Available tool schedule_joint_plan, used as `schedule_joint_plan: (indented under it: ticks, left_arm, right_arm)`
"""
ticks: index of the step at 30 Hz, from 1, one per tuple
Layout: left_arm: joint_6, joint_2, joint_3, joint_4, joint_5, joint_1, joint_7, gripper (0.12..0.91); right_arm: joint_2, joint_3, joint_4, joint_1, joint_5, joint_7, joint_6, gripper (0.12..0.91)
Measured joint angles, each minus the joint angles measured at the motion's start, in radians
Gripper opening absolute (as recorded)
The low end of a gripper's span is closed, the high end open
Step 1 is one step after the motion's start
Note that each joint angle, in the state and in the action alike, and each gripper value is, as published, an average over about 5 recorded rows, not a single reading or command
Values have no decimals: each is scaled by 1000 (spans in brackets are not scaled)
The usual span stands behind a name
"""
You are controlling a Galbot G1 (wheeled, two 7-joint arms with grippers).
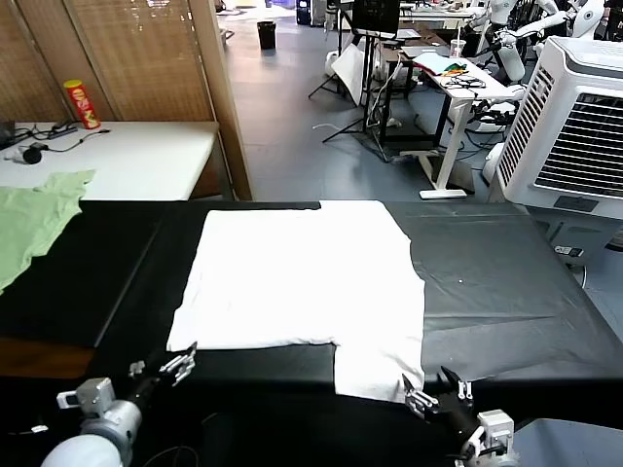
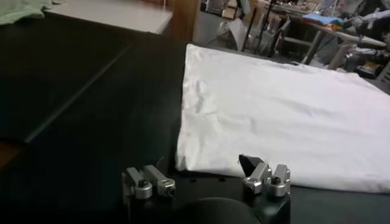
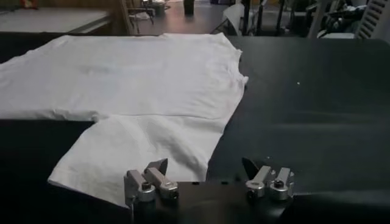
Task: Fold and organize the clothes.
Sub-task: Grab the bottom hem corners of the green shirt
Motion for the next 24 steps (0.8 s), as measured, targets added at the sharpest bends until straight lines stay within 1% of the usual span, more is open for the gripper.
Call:
schedule_joint_plan:
  ticks: [2,5,6,7,9,10,11,12,13,14,17,19,20,24]
  left_arm:
    - [3,0,0,3,0,-2,-2,798]
    - [7,-1,1,13,-1,-7,-4,791]
    - [7,-2,2,15,-1,-7,-4,776]
    - [7,-3,3,18,-1,-7,-3,745]
    - [6,-5,5,20,0,-7,0,670]
    - [5,-6,7,21,0,-7,1,608]
    - [5,-7,9,22,1,-8,1,558]
    - [4,-9,11,23,2,-8,1,508]
    - [4,-10,13,25,2,-10,1,441]
    - [3,-11,14,27,2,-11,1,390]
    - [-2,-14,17,31,2,-9,2,223]
    - [-7,-15,17,30,2,-3,3,153]
    - [-9,-16,16,27,2,1,2,135]
    - [-11,-19,5,-1,0,28,-16,128]
  right_arm:
    - [1,-1,-1,-1,-2,1,0,662]
    - [5,-5,-2,-3,-7,3,-1,532]
    - [6,-6,-3,-3,-9,4,-1,483]
    - [7,-7,-4,-3,-10,5,-1,418]
    - [8,-9,-5,-3,-12,7,0,321]
    - [9,-10,-6,-3,-12,8,0,265]
    - [9,-10,-7,-3,-12,10,0,225]
    - [10,-10,-7,-3,-12,11,1,197]
    - [10,-10,-7,-5,-12,14,2,166]
    - [10,-9,-7,-6,-12,17,3,147]
    - [12,-6,0,-13,-11,29,8,123]
    - [15,-4,12,-22,-12,35,12,122]
    - [17,-2,20,-28,-13,39,14,122]
    - [23,0,64,-63,-21,58,11,122]
